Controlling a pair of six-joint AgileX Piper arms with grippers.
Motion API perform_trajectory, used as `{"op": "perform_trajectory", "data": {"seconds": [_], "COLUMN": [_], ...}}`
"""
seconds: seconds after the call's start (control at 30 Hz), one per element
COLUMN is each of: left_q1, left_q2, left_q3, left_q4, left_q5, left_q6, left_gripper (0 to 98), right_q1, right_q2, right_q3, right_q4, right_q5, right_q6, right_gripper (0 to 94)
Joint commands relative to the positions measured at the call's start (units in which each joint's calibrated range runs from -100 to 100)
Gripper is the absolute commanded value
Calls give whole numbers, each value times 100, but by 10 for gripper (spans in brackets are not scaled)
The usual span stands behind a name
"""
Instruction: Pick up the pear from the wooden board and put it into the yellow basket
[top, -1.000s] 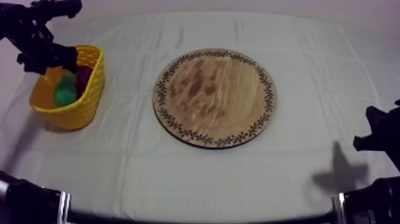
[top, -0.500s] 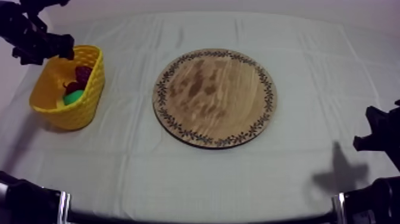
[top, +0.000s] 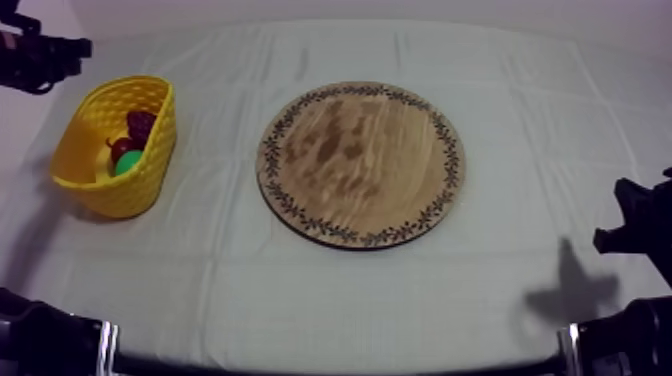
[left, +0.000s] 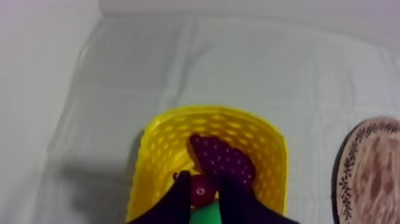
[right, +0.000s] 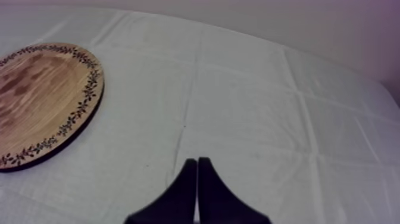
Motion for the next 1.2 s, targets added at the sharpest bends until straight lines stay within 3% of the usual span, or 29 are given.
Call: {"op": "perform_trajectory", "data": {"seconds": [0.0, 0.13, 0.4, 0.6, 0.77, 1.17], "left_q1": [-113, -323, -353, -370, -436, -456], "left_q2": [-748, -1731, -3981, -5540, -6300, -7036], "left_q3": [262, 843, 2547, 3865, 4697, 5587], "left_q4": [74, 295, 556, 1028, 1309, 1301], "left_q5": [-345, -952, -2071, -2286, -2365, -2144], "left_q6": [-43, -183, -271, -774, -958, -848], "left_gripper": [75, 43, 16, 3, 1, 0], "right_q1": [1, 1, 1, 1, 1, 1], "right_q2": [1, 1, 1, 1, 1, 1], "right_q3": [5, 5, 5, 5, 5, 5], "right_q4": [0, 0, 0, 0, 0, 0], "right_q5": [1, 1, 1, 1, 1, 1], "right_q6": [0, 0, 0, 0, 0, 0], "right_gripper": [5, 5, 5, 5, 5, 5]}}
